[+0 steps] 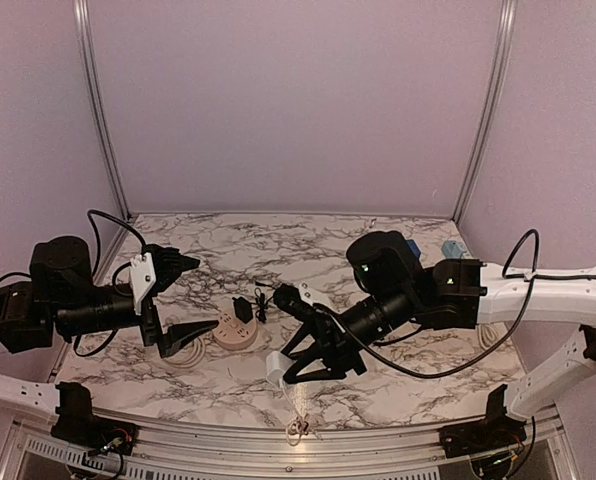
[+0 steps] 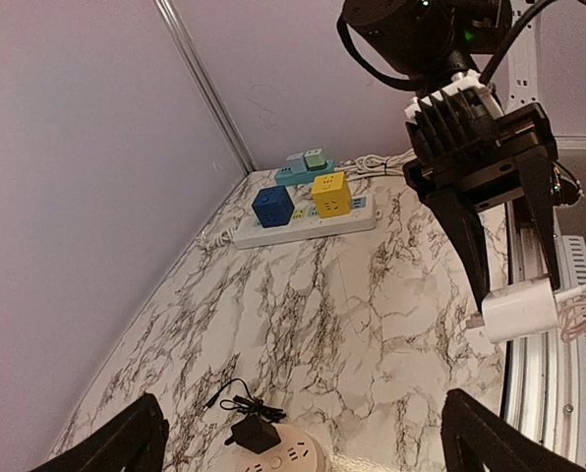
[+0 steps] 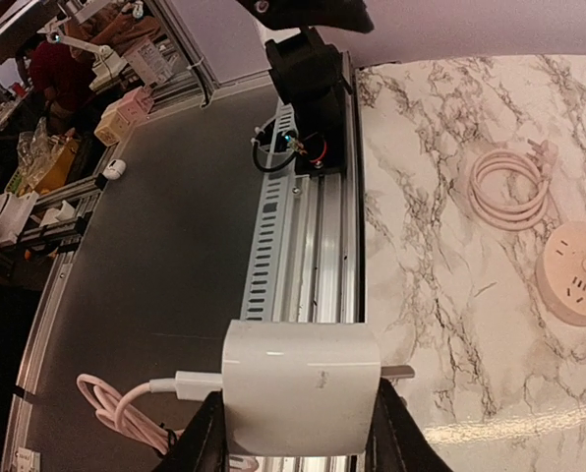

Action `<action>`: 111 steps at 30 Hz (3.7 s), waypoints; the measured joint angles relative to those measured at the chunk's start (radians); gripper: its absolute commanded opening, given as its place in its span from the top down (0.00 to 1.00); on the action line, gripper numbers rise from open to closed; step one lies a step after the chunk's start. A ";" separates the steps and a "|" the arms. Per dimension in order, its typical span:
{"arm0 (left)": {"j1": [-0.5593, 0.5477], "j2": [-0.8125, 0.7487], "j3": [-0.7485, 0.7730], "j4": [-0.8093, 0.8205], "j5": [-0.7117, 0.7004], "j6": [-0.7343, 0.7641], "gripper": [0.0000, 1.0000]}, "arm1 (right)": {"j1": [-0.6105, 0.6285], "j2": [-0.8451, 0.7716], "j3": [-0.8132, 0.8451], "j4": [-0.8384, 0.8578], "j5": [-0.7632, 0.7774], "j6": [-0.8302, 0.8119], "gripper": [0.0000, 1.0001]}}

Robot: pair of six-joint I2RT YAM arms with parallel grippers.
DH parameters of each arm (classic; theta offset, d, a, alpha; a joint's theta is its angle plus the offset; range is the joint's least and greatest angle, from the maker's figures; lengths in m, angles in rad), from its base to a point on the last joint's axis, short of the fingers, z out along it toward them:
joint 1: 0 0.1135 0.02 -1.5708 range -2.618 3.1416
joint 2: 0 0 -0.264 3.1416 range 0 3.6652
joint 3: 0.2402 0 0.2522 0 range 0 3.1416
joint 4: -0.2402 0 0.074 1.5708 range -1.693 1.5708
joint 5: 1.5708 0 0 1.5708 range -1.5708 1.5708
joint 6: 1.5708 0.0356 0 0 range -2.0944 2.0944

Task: Insert the plug
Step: Pass from the right arm to the left, then pass from the left arm to the right

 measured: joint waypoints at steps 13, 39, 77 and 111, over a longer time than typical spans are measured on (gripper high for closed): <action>-0.167 0.093 0.056 -0.068 0.134 0.238 0.01 | 0.000 0.003 0.002 0.081 -0.232 -0.025 1.00; -0.410 0.294 0.135 -0.070 0.060 0.338 0.29 | 0.001 0.083 0.012 0.254 -0.483 0.061 1.00; -0.429 0.348 0.152 -0.018 0.113 0.368 1.00 | 0.005 0.164 0.056 0.188 -0.574 0.055 0.55; -0.422 0.200 -0.026 0.180 -0.101 -0.204 1.00 | 0.006 -0.161 0.141 -0.090 0.130 -0.197 0.41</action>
